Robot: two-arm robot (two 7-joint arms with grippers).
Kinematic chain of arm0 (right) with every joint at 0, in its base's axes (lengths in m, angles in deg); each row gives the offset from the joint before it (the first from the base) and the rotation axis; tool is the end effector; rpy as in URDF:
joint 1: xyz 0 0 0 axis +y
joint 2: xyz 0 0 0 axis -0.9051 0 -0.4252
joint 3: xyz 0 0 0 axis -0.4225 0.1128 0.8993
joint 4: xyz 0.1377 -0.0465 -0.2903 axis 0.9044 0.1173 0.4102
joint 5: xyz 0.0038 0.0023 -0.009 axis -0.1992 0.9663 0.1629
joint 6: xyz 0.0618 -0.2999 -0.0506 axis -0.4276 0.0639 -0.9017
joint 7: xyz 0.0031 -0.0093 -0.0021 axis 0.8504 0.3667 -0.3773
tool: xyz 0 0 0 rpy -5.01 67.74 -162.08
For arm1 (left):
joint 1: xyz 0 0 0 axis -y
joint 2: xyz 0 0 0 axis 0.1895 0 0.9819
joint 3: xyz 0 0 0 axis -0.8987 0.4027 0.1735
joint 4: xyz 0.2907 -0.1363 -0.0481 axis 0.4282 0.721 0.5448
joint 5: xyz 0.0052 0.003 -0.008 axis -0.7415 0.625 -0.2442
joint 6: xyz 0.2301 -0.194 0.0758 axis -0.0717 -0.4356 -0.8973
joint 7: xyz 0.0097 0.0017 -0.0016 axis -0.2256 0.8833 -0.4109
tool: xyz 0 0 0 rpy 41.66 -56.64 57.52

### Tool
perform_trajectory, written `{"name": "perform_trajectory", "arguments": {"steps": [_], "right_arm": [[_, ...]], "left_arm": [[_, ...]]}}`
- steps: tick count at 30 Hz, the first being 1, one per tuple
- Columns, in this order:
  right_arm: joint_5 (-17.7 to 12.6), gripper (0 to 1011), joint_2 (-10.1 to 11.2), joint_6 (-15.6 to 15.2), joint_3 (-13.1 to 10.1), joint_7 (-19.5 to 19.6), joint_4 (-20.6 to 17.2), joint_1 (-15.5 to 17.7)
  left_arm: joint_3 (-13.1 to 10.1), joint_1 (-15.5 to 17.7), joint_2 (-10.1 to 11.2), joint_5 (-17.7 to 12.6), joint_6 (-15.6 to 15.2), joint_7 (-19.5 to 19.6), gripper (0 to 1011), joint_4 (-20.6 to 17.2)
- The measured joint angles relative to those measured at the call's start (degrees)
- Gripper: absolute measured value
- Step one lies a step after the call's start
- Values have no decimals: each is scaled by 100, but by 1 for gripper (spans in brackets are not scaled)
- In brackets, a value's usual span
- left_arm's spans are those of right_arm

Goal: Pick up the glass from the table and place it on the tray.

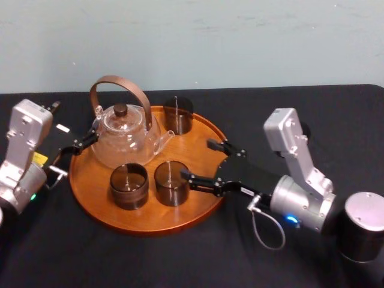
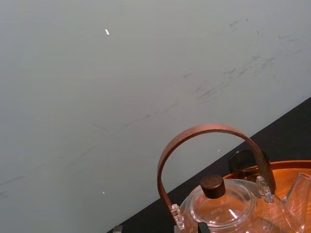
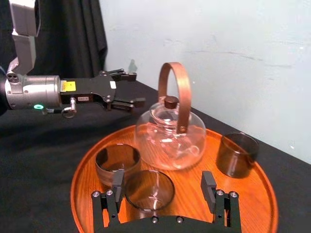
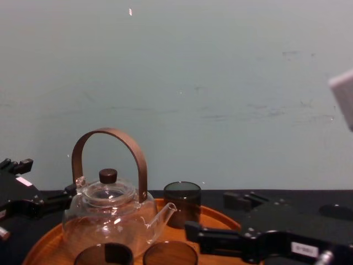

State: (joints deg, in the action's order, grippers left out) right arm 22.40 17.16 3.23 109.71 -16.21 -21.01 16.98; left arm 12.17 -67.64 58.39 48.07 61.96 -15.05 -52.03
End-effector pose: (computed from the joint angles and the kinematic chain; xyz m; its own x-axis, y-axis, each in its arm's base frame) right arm 0.3440 0.0034 -0.3146 0.7877 -0.6146 0.0428 0.6142 0.7779 -0.1328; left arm 0.3652 0.1019 -0.3303 0.2922 0.8803 0.3738 -0.9553 0.2873 0.0702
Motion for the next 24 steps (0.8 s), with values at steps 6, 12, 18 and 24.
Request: {"name": "perform_trajectory", "arguments": {"steps": [6, 12, 18, 24], "right_arm": [[-141, 1002, 193, -1, -198, 99, -142, 194], [-287, 1002, 367, 49, -461, 230, -254, 424], [-390, 1002, 472, 90, -692, 341, -292, 605], [-468, 1002, 551, 97, -924, 471, -282, 791]], "left_arm": [[0, 0, 0, 0, 0, 0, 1001, 0], [0, 0, 0, 0, 0, 0, 1001, 0], [0, 0, 0, 0, 0, 0, 1001, 0], [0, 0, 0, 0, 0, 0, 1001, 0]]}}
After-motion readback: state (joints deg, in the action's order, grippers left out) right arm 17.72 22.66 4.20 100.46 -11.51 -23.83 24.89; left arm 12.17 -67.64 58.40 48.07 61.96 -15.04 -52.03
